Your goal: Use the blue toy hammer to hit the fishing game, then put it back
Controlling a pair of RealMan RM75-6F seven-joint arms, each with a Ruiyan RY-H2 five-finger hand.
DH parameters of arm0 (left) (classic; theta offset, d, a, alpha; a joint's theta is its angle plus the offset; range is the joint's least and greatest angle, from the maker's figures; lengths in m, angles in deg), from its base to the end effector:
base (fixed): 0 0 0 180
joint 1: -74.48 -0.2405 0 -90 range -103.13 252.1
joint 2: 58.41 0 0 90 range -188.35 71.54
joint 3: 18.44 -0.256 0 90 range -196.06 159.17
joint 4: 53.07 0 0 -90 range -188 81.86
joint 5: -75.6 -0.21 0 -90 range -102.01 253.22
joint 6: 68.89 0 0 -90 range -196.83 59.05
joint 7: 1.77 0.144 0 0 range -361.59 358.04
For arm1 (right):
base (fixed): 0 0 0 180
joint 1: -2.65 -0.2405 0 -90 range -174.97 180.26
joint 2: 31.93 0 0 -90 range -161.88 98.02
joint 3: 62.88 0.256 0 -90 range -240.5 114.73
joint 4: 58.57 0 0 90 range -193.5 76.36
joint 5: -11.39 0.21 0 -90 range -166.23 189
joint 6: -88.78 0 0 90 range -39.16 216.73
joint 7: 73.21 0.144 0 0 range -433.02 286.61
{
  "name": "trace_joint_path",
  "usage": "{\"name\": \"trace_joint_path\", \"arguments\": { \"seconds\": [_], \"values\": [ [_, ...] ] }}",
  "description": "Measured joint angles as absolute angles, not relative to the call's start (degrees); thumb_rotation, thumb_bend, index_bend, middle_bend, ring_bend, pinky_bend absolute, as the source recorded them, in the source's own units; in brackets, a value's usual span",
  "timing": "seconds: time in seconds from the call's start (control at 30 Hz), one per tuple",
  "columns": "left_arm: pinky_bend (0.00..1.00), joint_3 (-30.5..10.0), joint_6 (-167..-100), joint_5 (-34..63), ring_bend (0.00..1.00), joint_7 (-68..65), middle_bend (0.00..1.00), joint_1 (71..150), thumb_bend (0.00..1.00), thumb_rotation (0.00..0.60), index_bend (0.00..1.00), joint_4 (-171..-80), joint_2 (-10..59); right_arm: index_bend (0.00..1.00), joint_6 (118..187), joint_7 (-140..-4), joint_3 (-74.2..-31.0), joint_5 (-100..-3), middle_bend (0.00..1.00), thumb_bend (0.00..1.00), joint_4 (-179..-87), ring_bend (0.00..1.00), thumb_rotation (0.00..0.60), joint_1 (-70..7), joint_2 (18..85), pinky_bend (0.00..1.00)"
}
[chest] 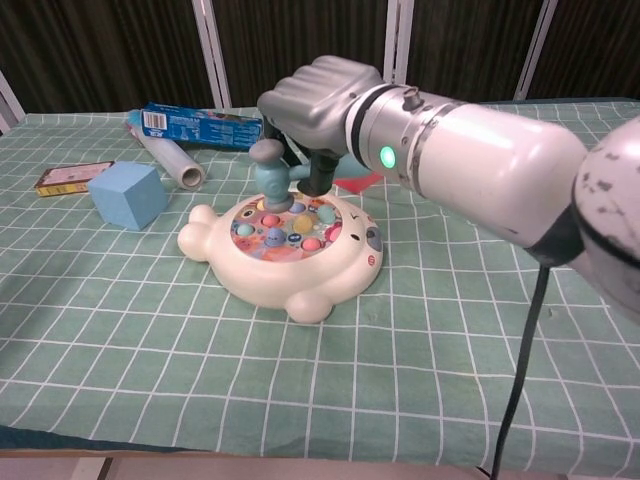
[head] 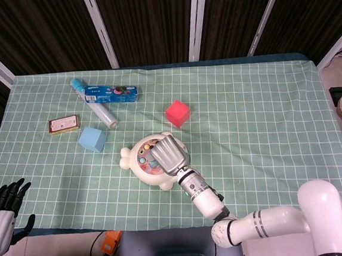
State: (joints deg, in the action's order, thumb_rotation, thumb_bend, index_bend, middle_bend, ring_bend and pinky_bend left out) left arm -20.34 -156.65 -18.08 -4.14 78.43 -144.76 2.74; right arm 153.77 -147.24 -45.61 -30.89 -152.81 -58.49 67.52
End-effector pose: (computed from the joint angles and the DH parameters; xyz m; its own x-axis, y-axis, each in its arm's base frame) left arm -0.3065 0.1579 0.1639 0.4245 0.0455 0.9043 0.9008 -0.1225 -0.4166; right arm 0.0062 -0.3329 -0.0495 0.8018 0.0713 0.5933 -0.4842 -0.5044 0.7150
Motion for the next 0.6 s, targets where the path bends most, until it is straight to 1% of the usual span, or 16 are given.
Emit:
{"name": "trace_joint_path", "arguments": {
  "seconds": [0.27, 0.6],
  "values": [
    [0.07, -20.4, -156.6, -18.1, 0.0, -4.5, 0.0, 78.4, 0.42, 0.6, 0.0, -144.7, 2.7, 1.0, 154.4, -146.5, -47.3, -29.8, 0.75, 0.54, -145.3, 0.76, 0.6, -61.0, 72.6, 0.81],
    [0.07, -20.4, -156.6, -18.1, 0.0, -4.8, 0.0, 78.4, 0.42, 0.6, 0.0, -144.6, 2.6, 1.0, 154.1, -145.8, -48.8, -28.3, 0.75, 0.54, -141.4, 0.76, 0.6, -62.4, 74.9, 0.81]
  ]
}}
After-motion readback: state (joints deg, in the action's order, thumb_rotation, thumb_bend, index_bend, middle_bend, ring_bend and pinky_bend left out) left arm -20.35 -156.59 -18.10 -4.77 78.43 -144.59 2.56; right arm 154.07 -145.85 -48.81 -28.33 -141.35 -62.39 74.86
